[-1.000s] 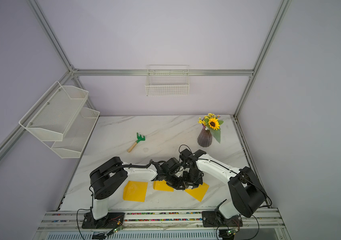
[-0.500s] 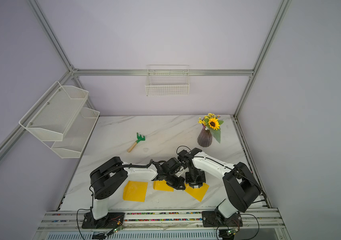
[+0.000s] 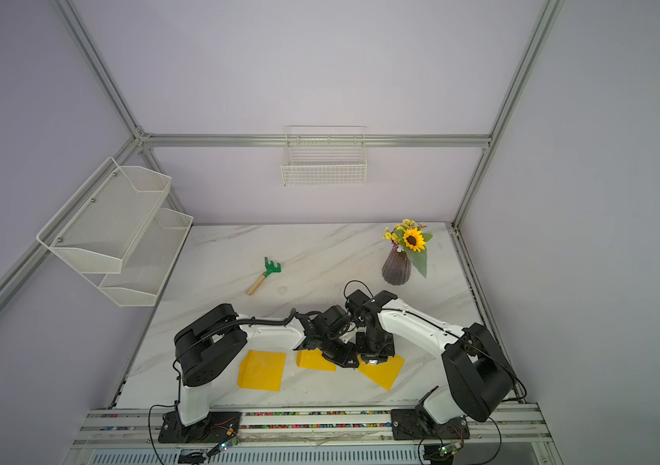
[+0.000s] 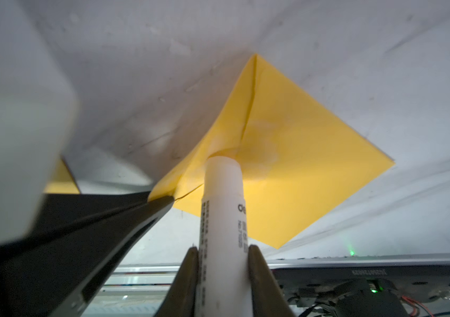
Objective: Seal the envelope with a glue stick
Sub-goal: Apply the envelope at the center of the board.
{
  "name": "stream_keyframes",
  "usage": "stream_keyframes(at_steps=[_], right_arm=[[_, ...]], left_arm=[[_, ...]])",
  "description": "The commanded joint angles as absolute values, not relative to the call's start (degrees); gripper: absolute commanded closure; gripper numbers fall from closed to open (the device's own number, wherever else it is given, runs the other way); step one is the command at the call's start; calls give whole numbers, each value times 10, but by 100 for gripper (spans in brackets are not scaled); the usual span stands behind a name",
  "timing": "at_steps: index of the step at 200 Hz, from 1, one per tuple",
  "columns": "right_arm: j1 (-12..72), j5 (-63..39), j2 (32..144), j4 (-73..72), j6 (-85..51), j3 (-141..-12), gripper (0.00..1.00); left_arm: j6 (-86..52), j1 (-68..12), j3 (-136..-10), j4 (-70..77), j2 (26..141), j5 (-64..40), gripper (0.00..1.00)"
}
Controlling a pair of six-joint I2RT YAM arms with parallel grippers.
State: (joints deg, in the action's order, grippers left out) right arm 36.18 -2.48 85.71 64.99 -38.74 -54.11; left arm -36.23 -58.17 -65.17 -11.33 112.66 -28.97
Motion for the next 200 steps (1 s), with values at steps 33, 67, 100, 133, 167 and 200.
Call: stream_keyframes(at_steps=[33, 67, 100, 133, 167, 200], right_arm=[[357, -43, 856, 572, -388, -509, 100], [356, -69, 840, 530, -413, -499, 100], [355, 54, 865, 614, -405, -506, 100], [356, 72, 878, 627, -402, -508, 100], [356, 84, 881, 637, -401, -525, 100], [355, 18, 865, 586, -392, -518, 100]], left_arm=[[-348, -590, -660, -109, 1137, -279, 100], [-350, -591, -653, -106, 1134, -276, 100], [-348, -591, -649, -105, 1128, -271, 100], [-348, -592, -650, -108, 1129, -271, 100], [-345, -593, -652, -111, 1129, -269, 100], [-343, -595, -657, -115, 1131, -269, 100]])
